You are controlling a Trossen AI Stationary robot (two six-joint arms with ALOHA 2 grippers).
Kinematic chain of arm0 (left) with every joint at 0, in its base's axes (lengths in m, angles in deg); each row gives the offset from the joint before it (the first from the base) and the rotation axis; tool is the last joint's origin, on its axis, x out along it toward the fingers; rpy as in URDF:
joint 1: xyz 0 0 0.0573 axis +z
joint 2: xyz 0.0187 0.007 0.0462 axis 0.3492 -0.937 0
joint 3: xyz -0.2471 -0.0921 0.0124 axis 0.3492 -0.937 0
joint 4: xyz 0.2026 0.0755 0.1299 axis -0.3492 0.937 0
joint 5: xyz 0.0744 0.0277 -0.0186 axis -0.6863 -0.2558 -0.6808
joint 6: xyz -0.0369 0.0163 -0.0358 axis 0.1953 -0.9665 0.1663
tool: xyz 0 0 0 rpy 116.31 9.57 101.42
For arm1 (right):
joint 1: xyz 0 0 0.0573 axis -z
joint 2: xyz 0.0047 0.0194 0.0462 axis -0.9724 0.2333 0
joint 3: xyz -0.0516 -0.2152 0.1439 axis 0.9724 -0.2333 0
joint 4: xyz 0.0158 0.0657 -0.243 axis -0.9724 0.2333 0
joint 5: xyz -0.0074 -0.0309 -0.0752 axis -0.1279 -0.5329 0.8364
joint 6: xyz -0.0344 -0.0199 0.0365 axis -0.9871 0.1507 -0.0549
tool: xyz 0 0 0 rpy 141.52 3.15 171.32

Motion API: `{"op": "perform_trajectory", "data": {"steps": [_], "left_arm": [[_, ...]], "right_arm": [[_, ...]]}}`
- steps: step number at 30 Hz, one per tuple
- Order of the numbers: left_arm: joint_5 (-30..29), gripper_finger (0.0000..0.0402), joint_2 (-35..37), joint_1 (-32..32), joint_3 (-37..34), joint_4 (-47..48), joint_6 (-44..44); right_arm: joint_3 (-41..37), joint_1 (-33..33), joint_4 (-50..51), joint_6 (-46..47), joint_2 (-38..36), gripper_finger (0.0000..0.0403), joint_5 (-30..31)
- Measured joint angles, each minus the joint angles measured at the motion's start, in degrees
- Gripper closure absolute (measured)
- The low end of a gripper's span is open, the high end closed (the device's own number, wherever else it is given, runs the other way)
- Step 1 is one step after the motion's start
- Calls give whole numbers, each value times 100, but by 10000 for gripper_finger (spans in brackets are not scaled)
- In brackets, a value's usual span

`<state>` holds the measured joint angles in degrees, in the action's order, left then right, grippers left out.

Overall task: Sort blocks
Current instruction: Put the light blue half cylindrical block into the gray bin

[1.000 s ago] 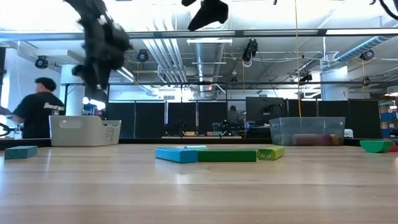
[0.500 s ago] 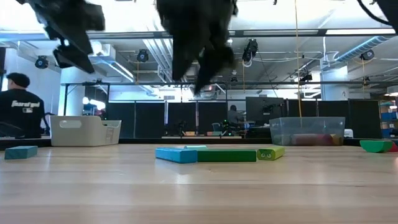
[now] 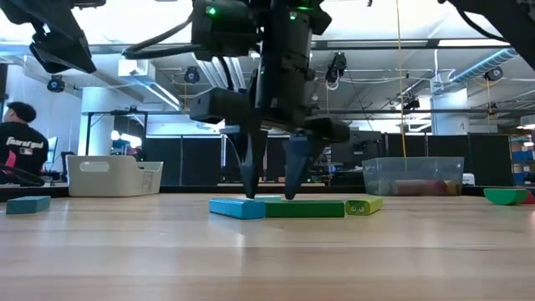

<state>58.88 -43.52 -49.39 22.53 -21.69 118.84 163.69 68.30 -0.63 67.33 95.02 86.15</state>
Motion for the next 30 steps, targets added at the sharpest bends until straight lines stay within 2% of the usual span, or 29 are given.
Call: {"op": "perform_trajectory", "data": {"steps": [7, 11, 16, 19, 20, 23, 26, 30], "left_arm": [[-19, 168, -33, 0, 0, -43, 19], [-352, 169, -37, 0, 0, -237, -2], [-866, 169, -64, 0, 2, -857, -464], [-957, 169, -70, 0, -28, -1364, -953], [-957, 169, -72, 0, -32, -1471, -1123], [-957, 169, -27, 0, -21, -1600, -1593], [-1053, 169, 120, 0, 147, -1592, -2043], [-1355, 162, 297, 14, 516, -1592, -2687]], "right_arm": [[3, 36, -78, 204, 159, 183, -82], [15, 60, -98, 646, 259, 197, -143], [25, 87, -59, 1202, 376, 242, -305], [21, 84, -69, 1179, 397, 280, -287], [20, 96, -72, 1114, 391, 281, -289], [-7, 155, -70, 932, 199, 281, -322], [-34, 195, -206, 755, -110, 281, -86], [-6, 332, -577, 356, -1078, 281, 78]]}}
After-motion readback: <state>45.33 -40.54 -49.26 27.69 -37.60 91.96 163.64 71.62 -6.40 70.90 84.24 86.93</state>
